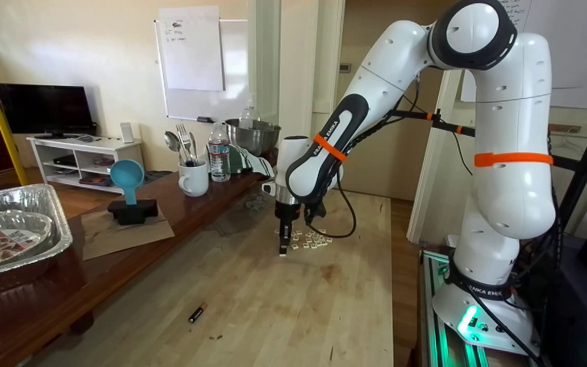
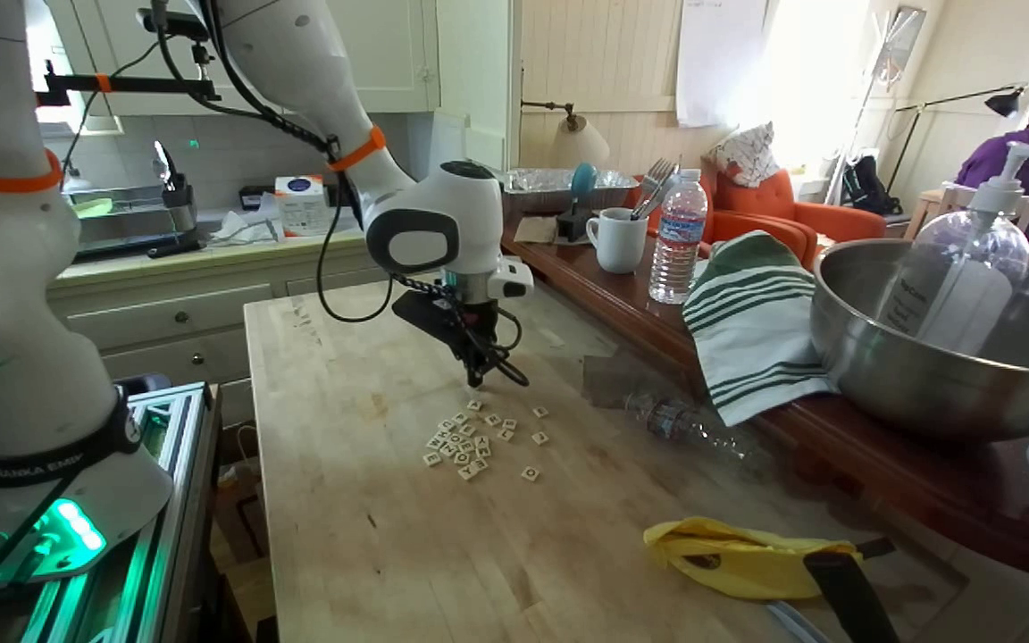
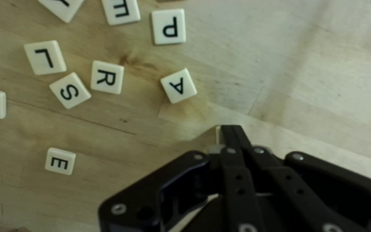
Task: Arrange four letter blocks in one line
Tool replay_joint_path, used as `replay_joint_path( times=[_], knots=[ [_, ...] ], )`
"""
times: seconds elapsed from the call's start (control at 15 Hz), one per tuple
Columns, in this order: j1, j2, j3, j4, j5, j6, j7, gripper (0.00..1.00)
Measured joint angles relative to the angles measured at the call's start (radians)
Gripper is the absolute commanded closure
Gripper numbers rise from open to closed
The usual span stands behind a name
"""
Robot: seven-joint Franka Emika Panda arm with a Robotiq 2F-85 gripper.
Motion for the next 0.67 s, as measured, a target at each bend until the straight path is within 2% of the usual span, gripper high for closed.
replay_joint_path(
  times=[0.2, 0.67],
  knots=[
    [-0.001, 0.004, 0.008, 0.008, 0.014, 0.000, 0.038, 1.00],
    [-0.008, -0.050, 0.021, 0.010, 0.030, 0.000, 0.039, 1.00]
  ],
)
